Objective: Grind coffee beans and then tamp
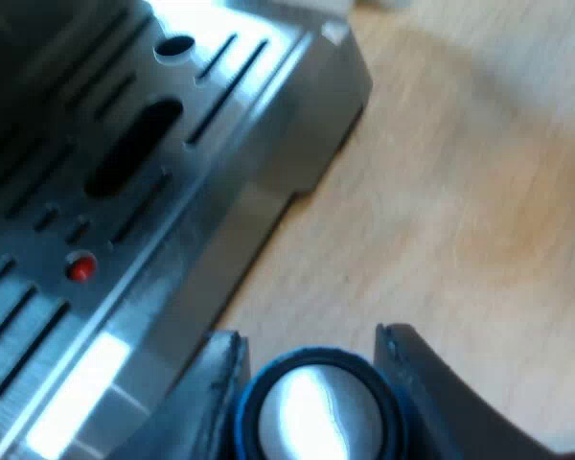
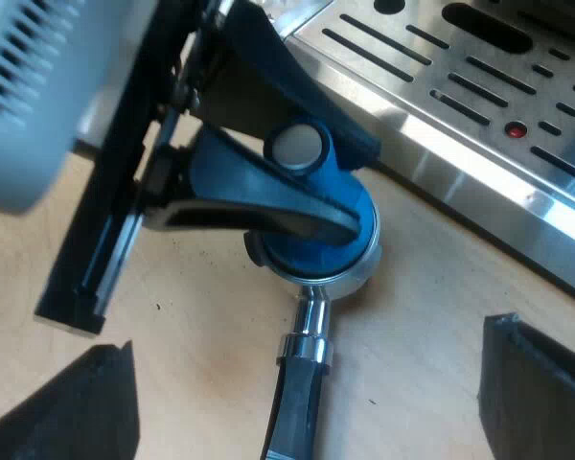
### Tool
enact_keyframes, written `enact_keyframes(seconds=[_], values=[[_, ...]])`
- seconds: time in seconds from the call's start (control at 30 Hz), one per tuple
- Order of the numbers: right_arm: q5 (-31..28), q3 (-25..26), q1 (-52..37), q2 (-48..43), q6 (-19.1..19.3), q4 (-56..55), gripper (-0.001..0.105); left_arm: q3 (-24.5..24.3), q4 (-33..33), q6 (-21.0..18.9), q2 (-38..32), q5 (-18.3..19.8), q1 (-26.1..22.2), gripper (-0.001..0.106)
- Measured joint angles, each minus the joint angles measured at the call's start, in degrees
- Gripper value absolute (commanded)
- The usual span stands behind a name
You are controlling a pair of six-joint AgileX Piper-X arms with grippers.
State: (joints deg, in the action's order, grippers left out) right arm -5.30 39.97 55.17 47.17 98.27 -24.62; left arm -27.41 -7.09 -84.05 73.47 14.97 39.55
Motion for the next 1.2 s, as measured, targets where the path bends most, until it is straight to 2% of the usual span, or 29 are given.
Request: enact_keyframes(seconds=[1.2], values=[[0.0, 0.0, 0.0, 0.0, 0.0, 0.0, 0.074, 1.2, -0.1, 0.0, 0.3, -0.1, 0.0, 0.001]])
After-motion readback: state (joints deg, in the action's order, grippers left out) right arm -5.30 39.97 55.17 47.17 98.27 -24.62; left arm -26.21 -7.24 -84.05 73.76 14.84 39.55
